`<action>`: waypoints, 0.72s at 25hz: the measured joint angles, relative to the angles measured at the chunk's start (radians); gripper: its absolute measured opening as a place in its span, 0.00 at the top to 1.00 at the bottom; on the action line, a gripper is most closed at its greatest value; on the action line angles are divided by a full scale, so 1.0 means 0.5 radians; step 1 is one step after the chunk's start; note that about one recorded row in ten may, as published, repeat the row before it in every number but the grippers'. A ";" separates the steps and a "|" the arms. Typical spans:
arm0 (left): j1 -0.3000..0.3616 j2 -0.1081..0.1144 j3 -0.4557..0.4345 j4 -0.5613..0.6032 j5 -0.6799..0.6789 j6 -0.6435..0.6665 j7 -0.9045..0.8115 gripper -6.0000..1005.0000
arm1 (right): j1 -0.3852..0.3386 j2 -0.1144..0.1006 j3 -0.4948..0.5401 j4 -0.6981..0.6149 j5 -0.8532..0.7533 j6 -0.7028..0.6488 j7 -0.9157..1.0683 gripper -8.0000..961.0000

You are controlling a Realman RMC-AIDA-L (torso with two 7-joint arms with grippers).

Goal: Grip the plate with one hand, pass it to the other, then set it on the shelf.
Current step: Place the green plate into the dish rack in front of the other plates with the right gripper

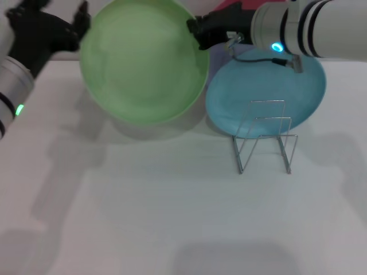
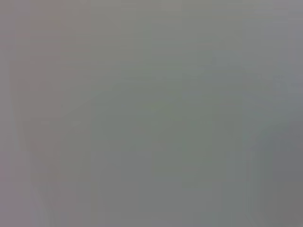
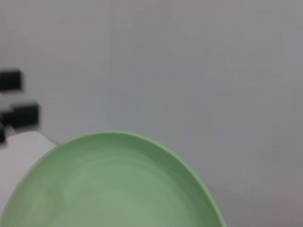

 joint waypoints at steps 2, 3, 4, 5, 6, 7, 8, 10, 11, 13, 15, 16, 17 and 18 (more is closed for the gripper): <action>0.009 -0.002 0.008 -0.137 -0.001 0.340 0.007 0.45 | -0.032 0.000 0.029 0.042 0.000 -0.012 -0.002 0.97; 0.007 -0.005 0.010 -0.223 -0.007 0.530 -0.004 0.41 | -0.059 0.000 0.053 0.077 0.001 -0.023 -0.006 0.97; 0.001 -0.007 0.011 -0.316 -0.013 0.721 -0.030 0.38 | -0.089 0.000 0.074 0.115 0.004 -0.035 -0.011 0.97; 0.001 -0.007 0.011 -0.316 -0.013 0.721 -0.030 0.34 | -0.125 0.000 0.087 0.156 0.011 -0.058 -0.016 0.97; -0.019 -0.009 0.011 -0.447 -0.017 0.929 -0.096 0.30 | -0.173 0.000 0.097 0.207 0.024 -0.090 -0.022 0.97; -0.068 -0.011 0.012 -0.697 -0.018 1.225 -0.249 0.27 | -0.239 0.001 0.096 0.285 0.065 -0.137 -0.060 0.97; -0.108 -0.011 0.013 -0.850 -0.017 1.365 -0.362 0.27 | -0.300 0.002 0.092 0.346 0.125 -0.175 -0.110 0.97; -0.190 -0.010 0.013 -1.129 -0.018 1.560 -0.549 0.27 | -0.443 0.003 0.085 0.477 0.362 -0.230 -0.306 0.97; -0.216 -0.009 0.010 -1.226 -0.018 1.604 -0.611 0.27 | -0.521 0.004 0.086 0.536 0.536 -0.241 -0.440 0.97; -0.276 -0.010 0.003 -1.438 -0.019 1.672 -0.736 0.27 | -0.665 0.003 0.097 0.606 0.957 -0.235 -0.771 0.97; -0.307 -0.011 0.003 -1.561 -0.018 1.713 -0.790 0.27 | -0.832 0.002 0.112 0.623 1.479 -0.163 -1.210 0.97; -0.321 -0.012 0.007 -1.624 -0.016 1.741 -0.816 0.27 | -0.894 0.001 0.128 0.606 1.719 -0.100 -1.417 0.97; -0.328 -0.013 0.012 -1.676 -0.014 1.765 -0.837 0.27 | -0.955 0.002 0.154 0.569 1.933 -0.023 -1.603 0.97; -0.328 -0.014 0.016 -1.708 -0.013 1.786 -0.865 0.27 | -1.003 0.003 0.189 0.510 2.160 0.088 -1.800 0.97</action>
